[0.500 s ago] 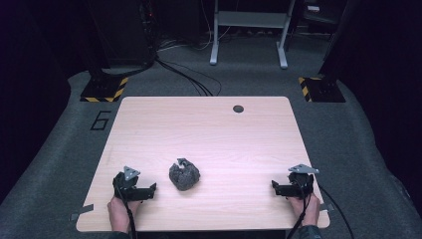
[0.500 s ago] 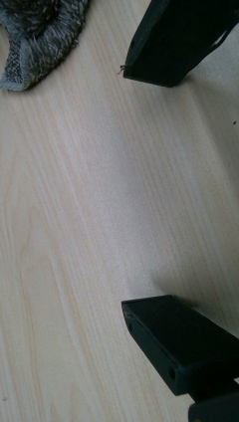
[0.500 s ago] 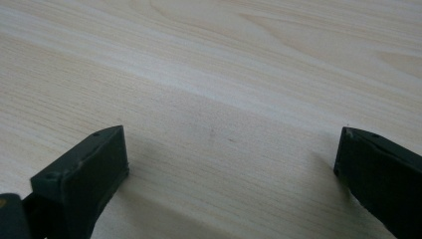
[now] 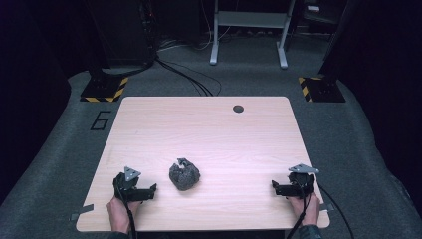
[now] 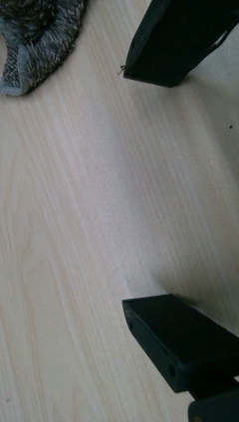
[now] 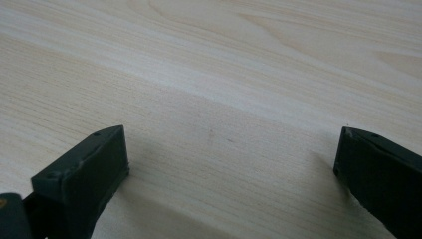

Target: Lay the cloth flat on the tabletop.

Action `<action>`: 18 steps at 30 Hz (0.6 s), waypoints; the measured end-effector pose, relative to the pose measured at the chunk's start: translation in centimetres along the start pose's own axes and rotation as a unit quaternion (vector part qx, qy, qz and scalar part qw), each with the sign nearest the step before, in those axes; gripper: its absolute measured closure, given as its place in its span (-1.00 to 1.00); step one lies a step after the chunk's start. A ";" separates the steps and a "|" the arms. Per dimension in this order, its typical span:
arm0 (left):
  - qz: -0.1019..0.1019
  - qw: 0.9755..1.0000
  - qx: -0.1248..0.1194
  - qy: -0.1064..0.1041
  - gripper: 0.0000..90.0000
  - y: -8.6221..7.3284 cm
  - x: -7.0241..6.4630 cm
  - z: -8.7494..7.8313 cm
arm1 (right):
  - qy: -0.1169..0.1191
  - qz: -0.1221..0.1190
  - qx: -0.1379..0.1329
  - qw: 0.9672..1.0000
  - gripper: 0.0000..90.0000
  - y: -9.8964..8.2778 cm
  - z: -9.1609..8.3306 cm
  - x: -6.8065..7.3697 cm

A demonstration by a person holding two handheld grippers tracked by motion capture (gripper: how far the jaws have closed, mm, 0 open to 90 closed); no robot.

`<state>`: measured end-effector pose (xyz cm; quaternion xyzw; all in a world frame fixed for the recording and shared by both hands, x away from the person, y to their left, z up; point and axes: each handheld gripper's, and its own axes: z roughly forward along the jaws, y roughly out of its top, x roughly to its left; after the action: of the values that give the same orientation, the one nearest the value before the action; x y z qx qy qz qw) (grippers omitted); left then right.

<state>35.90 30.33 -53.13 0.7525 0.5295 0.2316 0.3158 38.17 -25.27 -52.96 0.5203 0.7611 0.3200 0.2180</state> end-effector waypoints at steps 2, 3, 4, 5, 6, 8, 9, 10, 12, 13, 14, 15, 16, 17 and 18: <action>-0.003 1.000 -0.002 -0.003 -1.00 0.0 -0.1 -0.1 | -0.002 0.007 -0.002 1.000 -0.99 0.0 0.0 0.1; -0.002 1.000 0.000 -0.005 -1.00 0.0 0.0 -0.2 | -0.002 0.007 -0.002 1.000 -0.99 0.0 0.0 0.1; -0.004 1.000 -0.005 -0.003 -1.00 0.0 -0.1 -0.3 | -0.003 0.004 -0.001 1.000 -0.99 0.0 0.0 0.0; -0.007 1.000 -0.008 -0.006 -1.00 0.0 0.0 -0.4 | -0.003 0.004 -0.001 1.000 -0.99 0.0 0.0 0.0; -0.010 1.000 -0.010 -0.010 -1.00 0.1 0.0 -0.6 | -0.003 0.004 -0.001 1.000 -0.99 0.0 0.0 0.0; -0.012 1.000 -0.017 -0.015 -1.00 0.3 -0.2 -1.0 | -0.003 0.004 -0.001 1.000 -0.99 0.0 0.0 0.0; -0.012 1.000 -0.016 -0.021 -1.00 0.5 -0.2 -1.3 | -0.003 0.004 -0.001 1.000 -0.99 0.0 0.0 0.0; -0.012 1.000 -0.016 -0.021 -1.00 0.5 -0.2 -1.3 | -0.003 0.004 -0.001 1.000 -0.99 0.0 0.0 0.0; -0.011 0.999 -0.024 -0.034 -1.00 1.3 -0.7 -1.9 | -0.003 0.004 -0.001 1.000 -0.99 0.0 0.0 0.0; -0.011 0.999 -0.029 -0.038 -1.00 1.7 -1.0 -2.2 | -0.003 0.004 -0.001 1.000 -0.99 0.0 0.0 0.0; -0.011 0.999 -0.029 -0.038 -1.00 1.7 -1.0 -2.2 | -0.003 0.004 -0.001 1.000 -0.99 0.0 0.0 0.0; -0.009 0.998 -0.032 -0.046 -1.00 2.2 -1.3 -2.4 | -0.003 0.004 -0.001 1.000 -0.99 0.0 0.0 0.0; -0.003 0.998 -0.036 -0.049 -1.00 2.8 -1.7 -2.7 | -0.003 0.004 -0.001 1.000 -0.99 0.0 0.0 0.0; -0.001 0.998 -0.039 -0.052 -1.00 3.2 -2.0 -2.9 | -0.003 0.004 -0.001 1.000 -0.99 0.0 0.0 0.0; -0.001 0.998 -0.039 -0.052 -1.00 3.2 -2.0 -2.9 | -0.003 0.004 -0.001 1.000 -0.99 0.0 0.0 0.0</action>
<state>35.33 28.31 -48.88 0.7503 0.5033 0.2126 0.3723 38.19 -25.25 -52.94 0.5243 0.7581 0.3199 0.2193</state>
